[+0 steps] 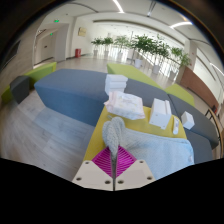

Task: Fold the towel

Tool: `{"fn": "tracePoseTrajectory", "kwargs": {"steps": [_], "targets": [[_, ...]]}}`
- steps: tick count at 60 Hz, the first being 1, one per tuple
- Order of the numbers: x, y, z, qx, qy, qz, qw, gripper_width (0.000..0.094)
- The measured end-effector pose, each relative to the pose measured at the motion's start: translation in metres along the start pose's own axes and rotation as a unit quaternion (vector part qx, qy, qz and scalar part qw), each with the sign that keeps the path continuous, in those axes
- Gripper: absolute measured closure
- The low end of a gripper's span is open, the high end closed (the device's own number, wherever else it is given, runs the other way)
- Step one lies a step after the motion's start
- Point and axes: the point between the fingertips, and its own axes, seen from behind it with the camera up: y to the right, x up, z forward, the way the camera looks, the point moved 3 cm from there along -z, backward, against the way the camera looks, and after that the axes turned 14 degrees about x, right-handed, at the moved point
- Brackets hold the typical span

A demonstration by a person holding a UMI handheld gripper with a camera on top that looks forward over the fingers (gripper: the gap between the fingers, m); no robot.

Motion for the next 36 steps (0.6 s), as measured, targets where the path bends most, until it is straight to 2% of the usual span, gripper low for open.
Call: {"fn": "tracePoseTrajectory", "kwargs": {"steps": [8, 15, 29, 36], "targets": [[0.024, 0.054, -0.048, -0.016, 0.043, 0.035, 0.998, 0.0926], [0.019, 0.128, -0.084, -0.047, 0.055, 0.076, 0.994, 0.0919], [-0.051, 0.243, -0.089, -0.116, -0.015, 0.120, 0.986, 0.0903], [-0.072, 0.256, -0.084, -0.112, -0.024, 0.135, 0.984, 0.0897]]}}
